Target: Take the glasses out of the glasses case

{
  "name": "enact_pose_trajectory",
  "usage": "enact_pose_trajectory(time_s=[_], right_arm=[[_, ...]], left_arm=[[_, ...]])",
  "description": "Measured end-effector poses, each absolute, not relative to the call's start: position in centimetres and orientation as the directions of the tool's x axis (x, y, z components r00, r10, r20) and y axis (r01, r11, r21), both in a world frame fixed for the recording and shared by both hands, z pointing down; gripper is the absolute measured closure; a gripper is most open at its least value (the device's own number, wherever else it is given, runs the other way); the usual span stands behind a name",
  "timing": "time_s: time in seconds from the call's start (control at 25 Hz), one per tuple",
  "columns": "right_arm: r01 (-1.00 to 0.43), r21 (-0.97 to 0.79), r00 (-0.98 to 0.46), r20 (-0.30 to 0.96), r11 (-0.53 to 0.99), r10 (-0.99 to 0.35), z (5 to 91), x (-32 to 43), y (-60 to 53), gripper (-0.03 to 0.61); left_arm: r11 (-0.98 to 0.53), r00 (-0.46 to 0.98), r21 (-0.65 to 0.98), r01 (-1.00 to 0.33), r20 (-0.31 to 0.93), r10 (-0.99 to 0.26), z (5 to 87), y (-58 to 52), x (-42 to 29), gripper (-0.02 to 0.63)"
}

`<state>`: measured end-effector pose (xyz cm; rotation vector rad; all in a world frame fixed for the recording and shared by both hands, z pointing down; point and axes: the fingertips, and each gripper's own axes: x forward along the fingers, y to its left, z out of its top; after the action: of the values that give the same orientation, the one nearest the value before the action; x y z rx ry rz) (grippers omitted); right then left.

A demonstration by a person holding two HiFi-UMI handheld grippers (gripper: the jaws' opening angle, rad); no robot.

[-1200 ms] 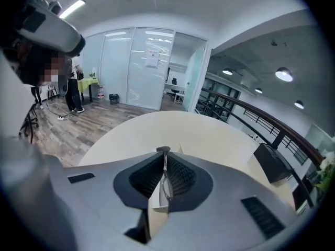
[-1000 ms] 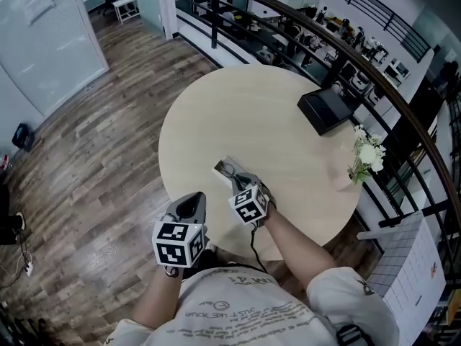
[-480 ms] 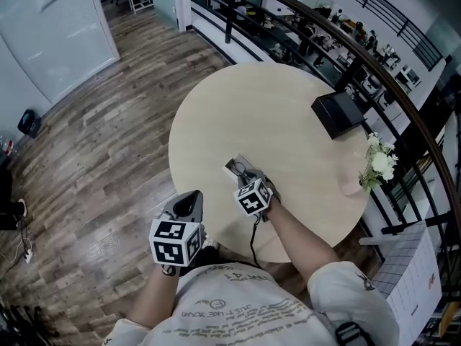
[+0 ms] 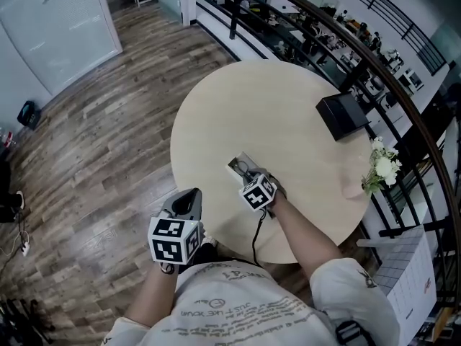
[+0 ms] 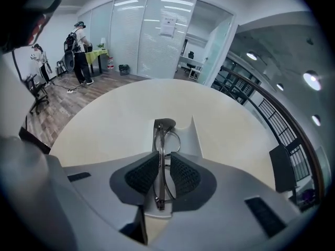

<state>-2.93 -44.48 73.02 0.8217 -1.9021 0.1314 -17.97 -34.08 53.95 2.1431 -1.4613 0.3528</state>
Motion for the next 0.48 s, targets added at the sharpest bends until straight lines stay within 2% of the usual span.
enact_pose_trajectory(time_s=[0.28, 0.48], right_arm=[[-0.569, 0.272, -0.198, 0.871, 0.776, -0.451, 74.7, -1.3, -44.5, 0.506], [-0.576, 0.236, -0.223, 0.876, 0.783, -0.428, 74.7, -1.9, -44.1, 0.527]], left_arm=[[-0.289, 0.393, 0.275, -0.917, 0.488, -0.780, 54.2, -34.0, -17.4, 0.601], [-0.294, 0.394, 0.271, -0.917, 0.489, -0.778, 54.5, -33.9, -17.4, 0.601]])
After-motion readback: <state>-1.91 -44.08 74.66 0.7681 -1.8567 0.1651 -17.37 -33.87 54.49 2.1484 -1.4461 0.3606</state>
